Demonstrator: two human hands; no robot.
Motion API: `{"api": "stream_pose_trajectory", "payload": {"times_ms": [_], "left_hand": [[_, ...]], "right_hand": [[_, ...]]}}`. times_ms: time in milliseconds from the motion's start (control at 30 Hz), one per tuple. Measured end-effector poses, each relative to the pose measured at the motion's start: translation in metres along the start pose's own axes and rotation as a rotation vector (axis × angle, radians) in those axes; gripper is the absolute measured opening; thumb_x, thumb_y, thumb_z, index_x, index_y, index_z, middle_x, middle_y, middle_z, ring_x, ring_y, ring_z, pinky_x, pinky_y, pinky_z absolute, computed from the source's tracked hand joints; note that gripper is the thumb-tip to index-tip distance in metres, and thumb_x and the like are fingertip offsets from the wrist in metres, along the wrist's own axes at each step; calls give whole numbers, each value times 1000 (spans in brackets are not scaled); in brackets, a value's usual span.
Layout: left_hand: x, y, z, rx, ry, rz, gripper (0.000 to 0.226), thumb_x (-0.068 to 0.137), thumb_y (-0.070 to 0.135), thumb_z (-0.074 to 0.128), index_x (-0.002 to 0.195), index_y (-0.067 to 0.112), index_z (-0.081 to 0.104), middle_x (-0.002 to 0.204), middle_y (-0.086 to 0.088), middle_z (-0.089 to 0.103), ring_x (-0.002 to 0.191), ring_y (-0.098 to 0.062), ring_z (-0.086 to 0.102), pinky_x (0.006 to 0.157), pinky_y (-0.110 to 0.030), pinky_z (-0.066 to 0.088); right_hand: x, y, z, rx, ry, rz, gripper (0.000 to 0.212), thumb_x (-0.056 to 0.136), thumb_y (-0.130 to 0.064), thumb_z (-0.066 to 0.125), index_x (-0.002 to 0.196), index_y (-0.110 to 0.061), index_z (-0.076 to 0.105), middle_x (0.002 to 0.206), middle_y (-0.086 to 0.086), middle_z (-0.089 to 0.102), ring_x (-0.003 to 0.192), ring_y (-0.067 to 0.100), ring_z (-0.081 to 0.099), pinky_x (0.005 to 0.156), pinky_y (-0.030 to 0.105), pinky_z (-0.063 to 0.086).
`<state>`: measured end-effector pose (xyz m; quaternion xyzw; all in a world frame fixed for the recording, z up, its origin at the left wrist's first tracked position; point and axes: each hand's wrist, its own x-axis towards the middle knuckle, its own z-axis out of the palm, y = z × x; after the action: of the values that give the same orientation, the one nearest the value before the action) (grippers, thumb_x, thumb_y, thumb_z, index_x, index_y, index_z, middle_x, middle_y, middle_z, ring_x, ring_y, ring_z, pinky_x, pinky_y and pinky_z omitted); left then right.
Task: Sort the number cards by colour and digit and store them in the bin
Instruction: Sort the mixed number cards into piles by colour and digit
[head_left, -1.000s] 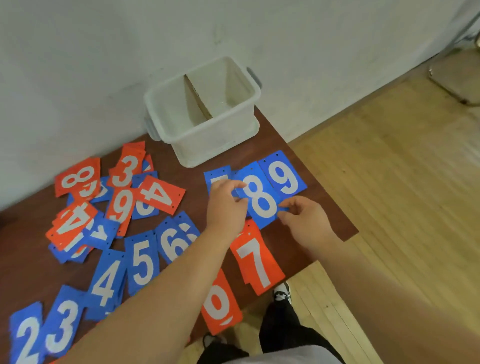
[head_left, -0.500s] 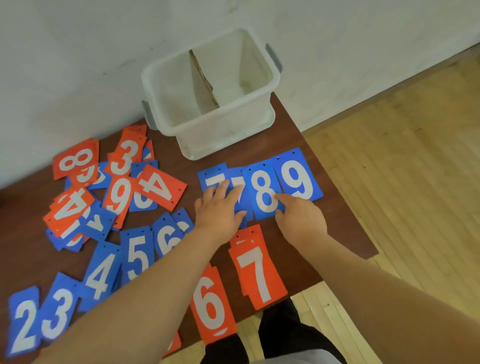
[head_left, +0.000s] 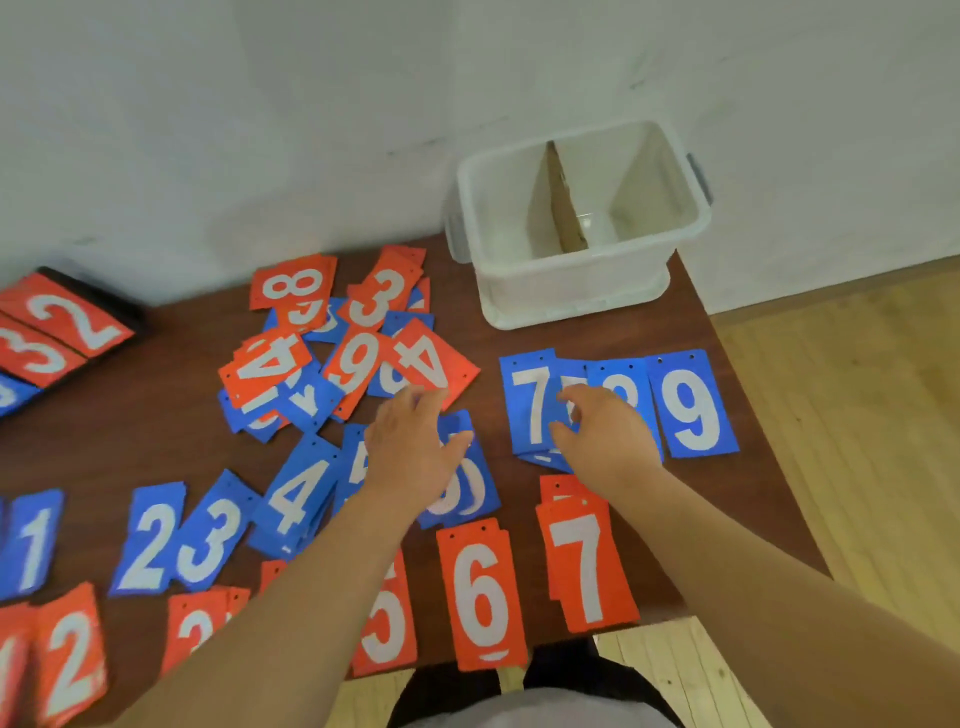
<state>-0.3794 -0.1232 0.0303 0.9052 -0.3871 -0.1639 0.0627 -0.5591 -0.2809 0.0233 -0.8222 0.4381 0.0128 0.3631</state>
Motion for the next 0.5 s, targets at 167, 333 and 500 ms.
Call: {"api": "stream_pose_trajectory", "payload": {"times_ms": [167, 333, 500], "left_hand": [[-2, -92, -30, -25, 21, -230, 63, 91, 54, 64, 145, 29, 45, 145, -5, 42, 131, -34, 43, 103, -51, 42], [30, -154, -37, -82, -1, -337, 69, 91, 58, 63, 149, 27, 41, 152, -8, 37, 137, -36, 39, 105, -54, 44], [66, -195, -37, -98, -63, -361, 78, 89, 60, 65, 153, 27, 34, 153, -6, 35, 139, -36, 38, 103, -52, 43]], "right_hand": [[30, -64, 38, -29, -56, -84, 44, 93, -34, 65, 135, -23, 58, 131, 6, 55, 114, 26, 58, 93, 38, 51], [63, -105, 71, -113, -50, -31, 48, 90, -35, 68, 133, -19, 58, 129, 9, 49, 111, 31, 54, 89, 39, 51], [94, -129, 97, -221, -33, 83, 55, 87, -47, 68, 131, -17, 52, 125, 13, 47, 112, 36, 48, 90, 43, 45]]}}
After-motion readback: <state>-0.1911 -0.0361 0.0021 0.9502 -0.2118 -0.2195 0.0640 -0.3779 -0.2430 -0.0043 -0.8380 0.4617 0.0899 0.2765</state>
